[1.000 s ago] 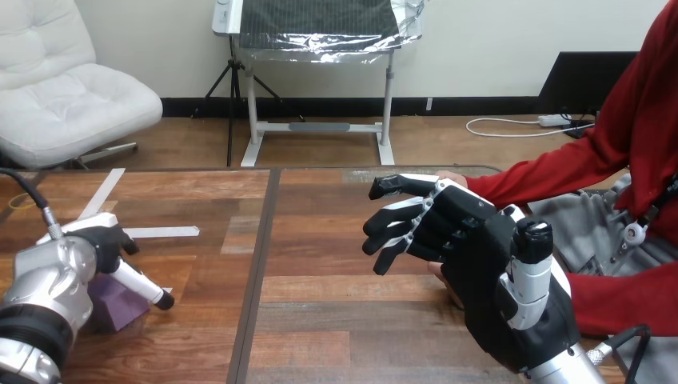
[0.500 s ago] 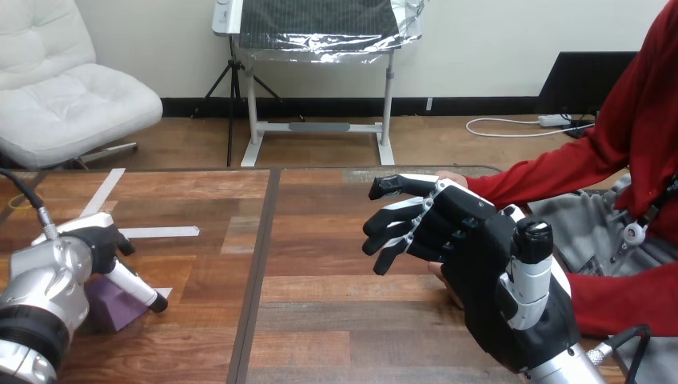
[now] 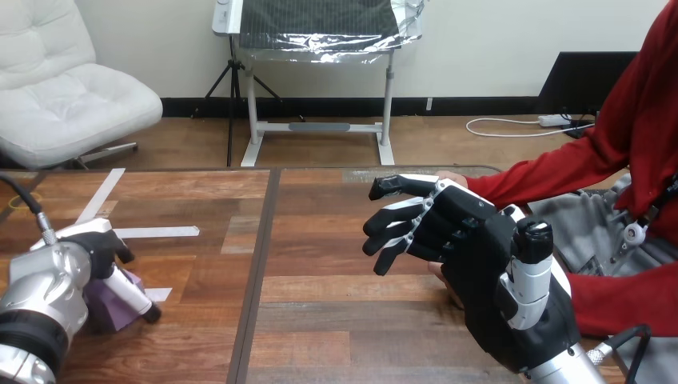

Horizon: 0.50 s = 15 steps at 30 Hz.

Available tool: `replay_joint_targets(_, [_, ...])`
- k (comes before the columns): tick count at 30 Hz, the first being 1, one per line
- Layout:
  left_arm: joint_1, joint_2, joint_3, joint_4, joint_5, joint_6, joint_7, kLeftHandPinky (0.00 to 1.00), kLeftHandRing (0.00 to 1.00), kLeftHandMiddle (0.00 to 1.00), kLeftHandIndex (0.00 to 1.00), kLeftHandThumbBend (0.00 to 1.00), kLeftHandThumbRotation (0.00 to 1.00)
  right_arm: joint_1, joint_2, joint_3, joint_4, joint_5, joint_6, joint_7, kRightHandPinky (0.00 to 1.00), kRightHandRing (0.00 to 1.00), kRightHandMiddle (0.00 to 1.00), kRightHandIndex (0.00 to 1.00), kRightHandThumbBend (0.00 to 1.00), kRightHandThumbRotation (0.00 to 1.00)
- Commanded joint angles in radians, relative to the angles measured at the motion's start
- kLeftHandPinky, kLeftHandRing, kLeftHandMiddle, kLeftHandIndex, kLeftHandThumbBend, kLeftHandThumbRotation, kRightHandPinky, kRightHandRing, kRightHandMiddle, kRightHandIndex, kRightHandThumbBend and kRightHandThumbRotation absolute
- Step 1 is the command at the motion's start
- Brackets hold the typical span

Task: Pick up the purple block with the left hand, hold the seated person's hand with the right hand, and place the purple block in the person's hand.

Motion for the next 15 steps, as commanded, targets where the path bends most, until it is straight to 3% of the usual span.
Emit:
replay_joint_targets(1, [-0.035,0.021,0.007,-0.039,0.000,0.001,0.002,0.52,0.84,0.93,0.86,0.81,0.18,-0.052,0.007,-0.011,-0.021,0.009,-0.014,-0.002,0.41,0.54,0.59,0.68,0.94,1.00])
replay_joint_targets(9, [-0.035,0.023,0.012,-0.039,-0.013,-0.004,-0.007,0.47,0.80,0.91,0.85,0.78,0.12,-0.051,0.006,-0.012,-0.022,0.010,-0.013,-0.001,0.41,0.54,0.59,0.68,0.94,1.00])
replay_joint_targets(15, [-0.032,0.030,0.009,-0.041,-0.013,-0.025,-0.011,0.54,0.80,0.87,0.81,0.76,0.06,-0.051,0.007,-0.012,-0.022,0.013,-0.015,0.001,0.41,0.54,0.59,0.68,0.93,1.00])
